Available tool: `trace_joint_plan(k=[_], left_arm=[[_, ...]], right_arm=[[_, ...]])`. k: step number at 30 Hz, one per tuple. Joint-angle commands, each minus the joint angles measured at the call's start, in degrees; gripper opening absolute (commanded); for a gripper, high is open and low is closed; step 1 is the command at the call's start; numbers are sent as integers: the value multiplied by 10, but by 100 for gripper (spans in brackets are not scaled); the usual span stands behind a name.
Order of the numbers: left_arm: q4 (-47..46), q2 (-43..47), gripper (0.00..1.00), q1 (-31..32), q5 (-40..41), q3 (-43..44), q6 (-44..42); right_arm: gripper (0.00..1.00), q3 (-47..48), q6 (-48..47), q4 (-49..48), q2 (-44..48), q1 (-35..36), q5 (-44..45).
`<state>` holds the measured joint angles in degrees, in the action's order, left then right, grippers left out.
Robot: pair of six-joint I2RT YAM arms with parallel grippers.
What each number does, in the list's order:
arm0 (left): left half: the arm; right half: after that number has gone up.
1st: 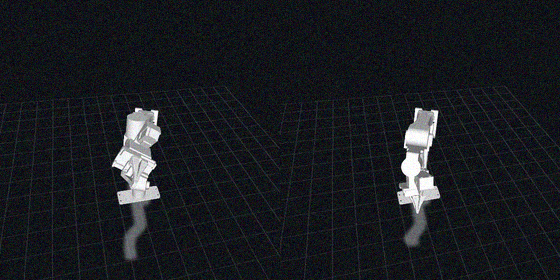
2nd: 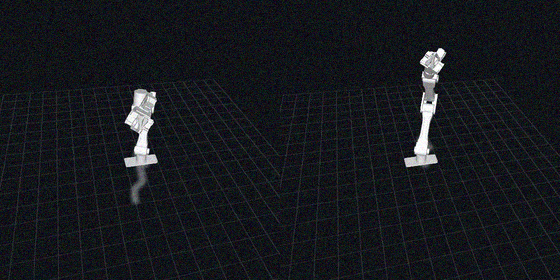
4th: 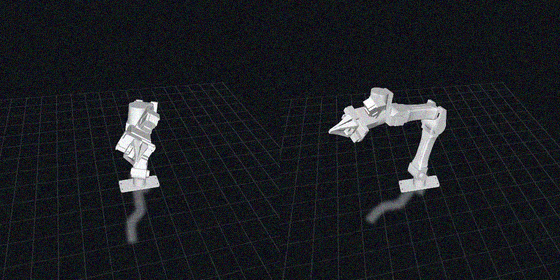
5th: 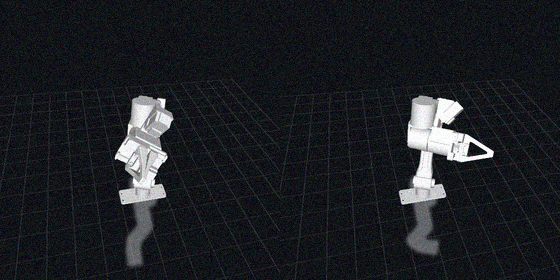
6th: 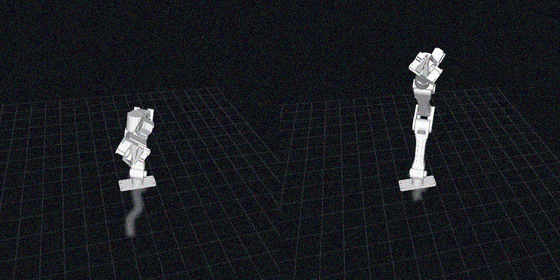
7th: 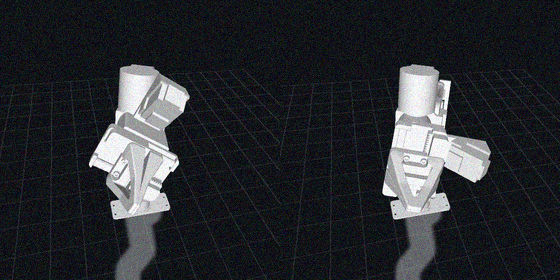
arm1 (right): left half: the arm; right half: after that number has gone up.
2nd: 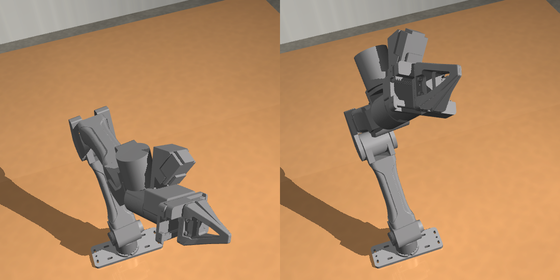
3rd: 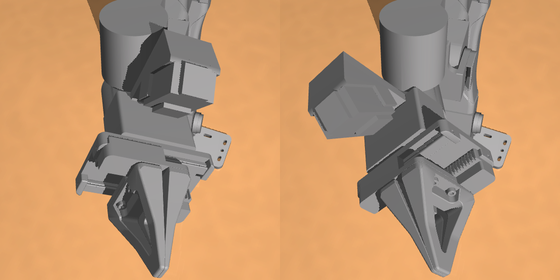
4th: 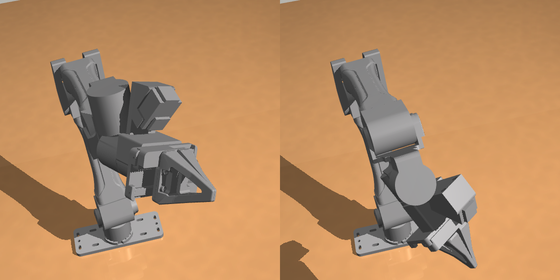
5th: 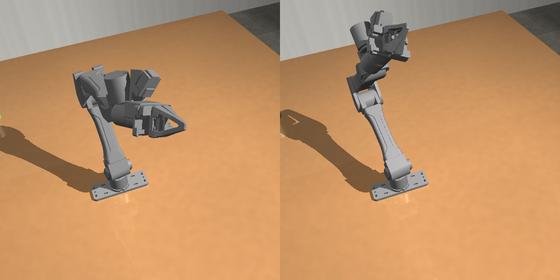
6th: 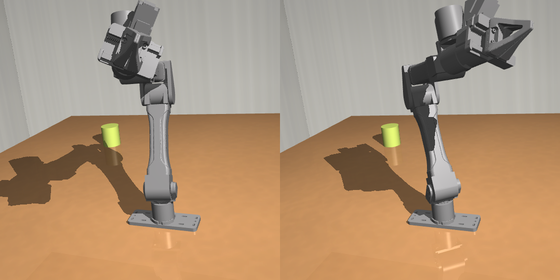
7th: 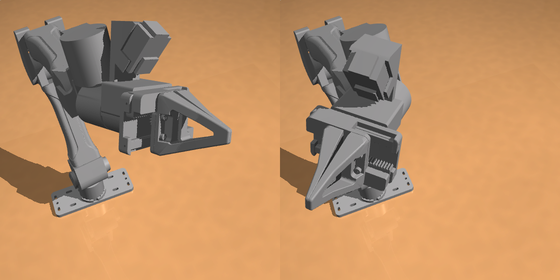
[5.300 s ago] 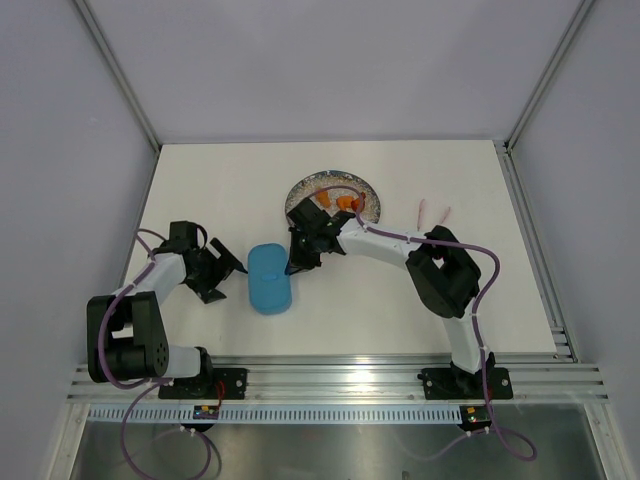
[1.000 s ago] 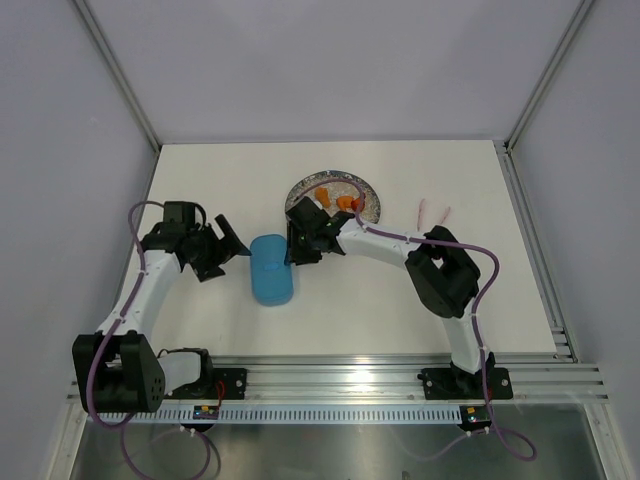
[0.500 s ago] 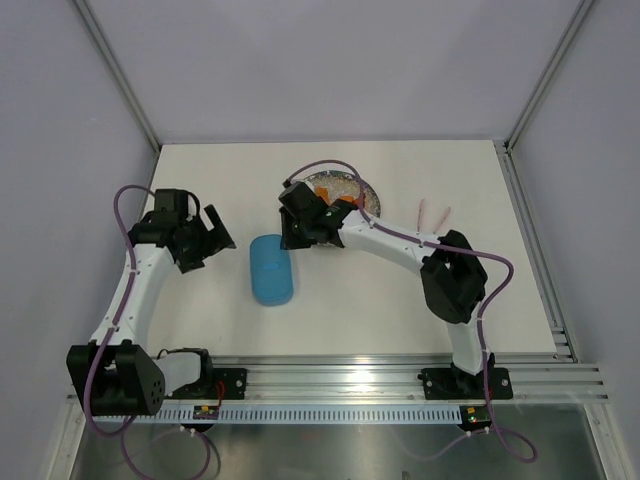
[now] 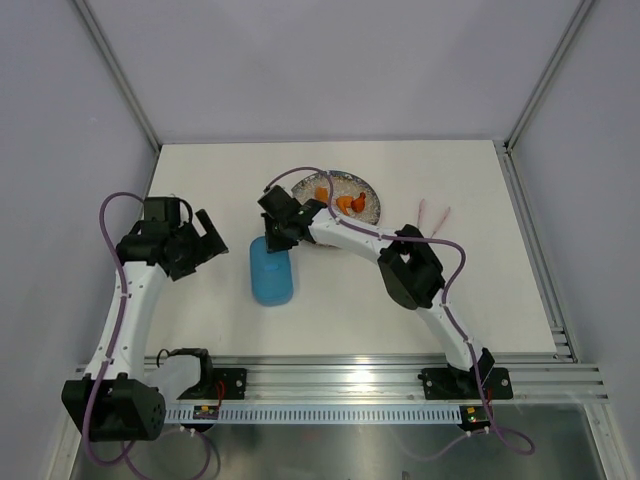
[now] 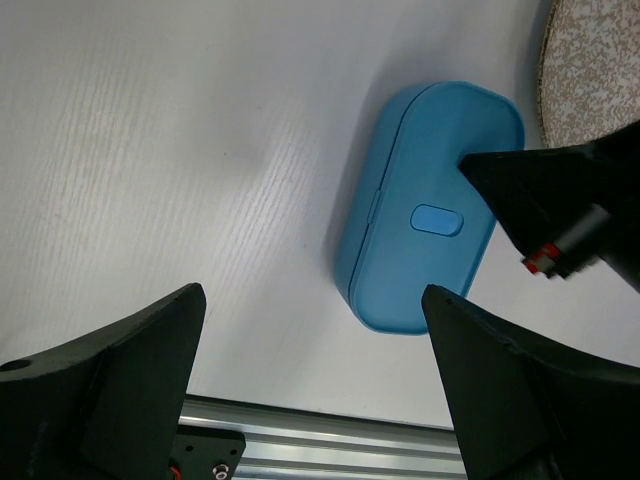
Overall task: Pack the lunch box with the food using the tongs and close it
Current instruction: Close the box lid on the packing box.
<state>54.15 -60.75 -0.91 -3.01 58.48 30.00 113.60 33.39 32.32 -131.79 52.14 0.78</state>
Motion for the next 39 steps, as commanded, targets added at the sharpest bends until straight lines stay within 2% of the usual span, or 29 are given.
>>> trace_joint_plan(k=[1,5,10,16,29,35,39], left_arm=[[3,28,94,-8,0,-1,-6],[10,34,95,-13,-2,11,-12],[8,35,95,-15,-6,23,-12],[7,35,95,-18,-1,16,-10],[1,29,95,-33,-12,8,-20],[-10,26,95,-33,-19,2,-14],[-18,26,95,-33,-23,-3,-6]], right_arm=[[0,14,-2,51,-41,5,-5],[0,-7,-2,36,2,9,0],[0,22,-19,48,60,11,21],[1,29,-32,63,85,17,17],[1,-156,23,-1,83,67,-22],[2,-139,5,13,122,68,-6],[4,-84,-18,41,137,63,49]])
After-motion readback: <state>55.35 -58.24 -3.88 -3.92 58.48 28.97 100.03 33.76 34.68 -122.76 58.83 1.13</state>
